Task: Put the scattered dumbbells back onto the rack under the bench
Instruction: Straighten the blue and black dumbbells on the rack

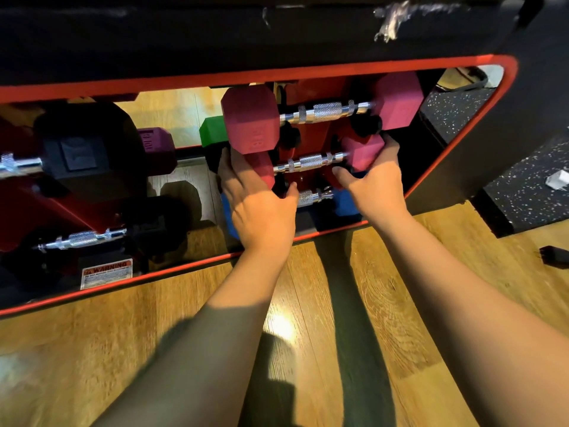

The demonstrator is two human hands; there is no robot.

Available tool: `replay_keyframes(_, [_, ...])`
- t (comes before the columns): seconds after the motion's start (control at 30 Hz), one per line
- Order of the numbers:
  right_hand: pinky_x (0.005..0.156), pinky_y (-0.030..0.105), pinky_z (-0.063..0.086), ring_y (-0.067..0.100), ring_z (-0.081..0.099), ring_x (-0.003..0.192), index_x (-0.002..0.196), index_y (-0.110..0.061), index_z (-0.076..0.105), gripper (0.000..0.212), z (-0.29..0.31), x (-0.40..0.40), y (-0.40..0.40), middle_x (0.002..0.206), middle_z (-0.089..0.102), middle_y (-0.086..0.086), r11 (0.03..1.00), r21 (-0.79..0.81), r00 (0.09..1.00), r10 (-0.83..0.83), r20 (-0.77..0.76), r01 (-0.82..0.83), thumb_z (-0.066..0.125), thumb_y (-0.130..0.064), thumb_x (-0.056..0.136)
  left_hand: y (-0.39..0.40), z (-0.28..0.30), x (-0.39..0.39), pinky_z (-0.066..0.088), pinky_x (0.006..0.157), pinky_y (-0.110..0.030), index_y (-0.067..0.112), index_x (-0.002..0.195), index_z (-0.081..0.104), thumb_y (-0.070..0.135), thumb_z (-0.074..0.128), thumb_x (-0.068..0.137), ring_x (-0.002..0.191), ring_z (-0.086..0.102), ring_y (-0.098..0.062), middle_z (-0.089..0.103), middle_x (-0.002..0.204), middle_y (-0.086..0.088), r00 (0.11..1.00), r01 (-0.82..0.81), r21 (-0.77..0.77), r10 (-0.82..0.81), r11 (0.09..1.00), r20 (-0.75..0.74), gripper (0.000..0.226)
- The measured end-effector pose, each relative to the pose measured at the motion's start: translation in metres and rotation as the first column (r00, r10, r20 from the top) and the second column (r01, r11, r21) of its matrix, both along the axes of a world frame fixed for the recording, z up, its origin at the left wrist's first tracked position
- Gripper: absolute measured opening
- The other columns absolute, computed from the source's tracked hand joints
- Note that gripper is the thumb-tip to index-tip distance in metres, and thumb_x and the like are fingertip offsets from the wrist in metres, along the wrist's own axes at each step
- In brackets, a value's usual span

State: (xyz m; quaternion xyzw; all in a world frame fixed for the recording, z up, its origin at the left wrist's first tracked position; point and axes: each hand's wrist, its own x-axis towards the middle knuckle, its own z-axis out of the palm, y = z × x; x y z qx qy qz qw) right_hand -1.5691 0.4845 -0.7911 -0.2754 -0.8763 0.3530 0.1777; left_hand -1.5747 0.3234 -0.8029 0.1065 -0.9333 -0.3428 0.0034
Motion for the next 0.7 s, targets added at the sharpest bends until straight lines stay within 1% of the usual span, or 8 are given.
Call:
replay_keyframes(0.03, [0.093,0.051,0.051,0.040,0.061,0.108,0.118,0.000,0.048,0.067,0.000,-0.001,0.002,0.114,0.063,0.025,1.000,0.001,1.000,0.011,-0.016,-0.011,0.082,-0.040,0.076,0.000,-0.001,-0.001,0.047,0.089,-0.046,-0.001,0.122,0.058,0.069,0.044,0.080,0.112,0.059,-0.043,0.063,0.121,-0.024,0.999,-0.009,0.000,0.009,1.000,-0.032,0.083])
replay_keyframes(0.1, [0.089,0.051,0.053,0.041,0.064,0.101,0.103,-0.001,0.047,0.052,0.000,-0.001,0.001,0.110,0.065,0.029,1.000,0.000,1.000,0.024,-0.007,-0.024,0.081,-0.032,0.080,0.001,0.001,0.001,0.049,0.091,-0.050,-0.004,0.138,0.042,0.055,0.059,0.081,0.119,0.054,-0.047,0.048,0.140,-0.029,0.993,-0.012,0.077,0.021,0.997,-0.116,0.084])
replay_keyframes(0.2, [0.088,0.040,0.052,0.034,0.063,0.100,0.118,0.003,0.045,0.058,-0.001,0.000,0.000,0.109,0.063,0.020,0.999,-0.018,0.997,0.039,-0.060,-0.040,0.080,-0.025,0.082,0.001,0.004,0.003,0.047,0.097,-0.049,0.006,0.151,0.020,0.040,0.074,0.078,0.134,0.043,-0.043,0.023,0.157,-0.018,0.978,-0.005,0.070,0.020,0.998,-0.209,0.097])
replay_keyframes(0.33, [0.086,0.034,0.048,0.030,0.060,0.102,0.126,0.002,0.040,0.065,0.001,0.001,-0.001,0.111,0.059,0.016,0.998,-0.033,0.994,0.058,-0.096,-0.062,0.081,-0.020,0.081,0.001,-0.009,-0.004,0.050,0.090,-0.051,0.006,0.144,0.028,0.048,0.068,0.077,0.124,0.051,-0.045,0.034,0.149,-0.019,0.985,0.015,0.082,0.000,0.997,-0.175,0.088])
replay_keyframes(0.43, [0.085,0.036,0.049,0.034,0.061,0.103,0.127,0.004,0.040,0.065,0.002,0.002,0.000,0.113,0.061,0.022,0.998,-0.038,0.995,0.046,-0.086,-0.049,0.081,-0.019,0.082,0.003,-0.010,-0.003,0.052,0.087,-0.051,0.010,0.145,0.023,0.044,0.070,0.077,0.122,0.053,-0.045,0.023,0.155,-0.016,0.971,0.019,0.062,-0.003,0.998,-0.240,0.090])
replay_keyframes(0.57, [0.082,0.040,0.052,0.036,0.063,0.098,0.104,-0.001,0.047,0.046,0.003,0.003,-0.002,0.106,0.063,0.024,0.999,-0.030,0.999,0.032,-0.037,-0.033,0.081,-0.023,0.082,0.004,-0.009,-0.003,0.051,0.094,-0.051,0.009,0.150,0.023,0.036,0.075,0.077,0.131,0.045,-0.042,0.020,0.157,-0.012,0.966,0.011,0.115,0.020,0.993,-0.259,0.093])
replay_keyframes(0.67, [0.084,0.034,0.051,0.032,0.062,0.101,0.111,0.003,0.047,0.051,0.001,0.002,-0.002,0.107,0.061,0.019,0.999,-0.038,0.998,0.031,-0.053,-0.033,0.080,-0.022,0.083,0.002,-0.008,-0.002,0.048,0.098,-0.049,0.010,0.151,0.020,0.036,0.075,0.077,0.137,0.040,-0.039,0.017,0.159,-0.012,0.968,0.012,0.129,0.021,0.992,-0.249,0.096])
replay_keyframes(0.7, [0.085,0.039,0.052,0.037,0.063,0.099,0.095,-0.001,0.049,0.040,0.002,0.002,-0.003,0.103,0.062,0.023,0.999,-0.028,0.999,0.030,-0.032,-0.031,0.080,-0.023,0.083,0.002,-0.008,-0.003,0.047,0.098,-0.048,0.010,0.152,0.020,0.036,0.076,0.077,0.137,0.040,-0.038,0.017,0.159,-0.012,0.969,0.013,0.129,0.019,0.991,-0.246,0.097])
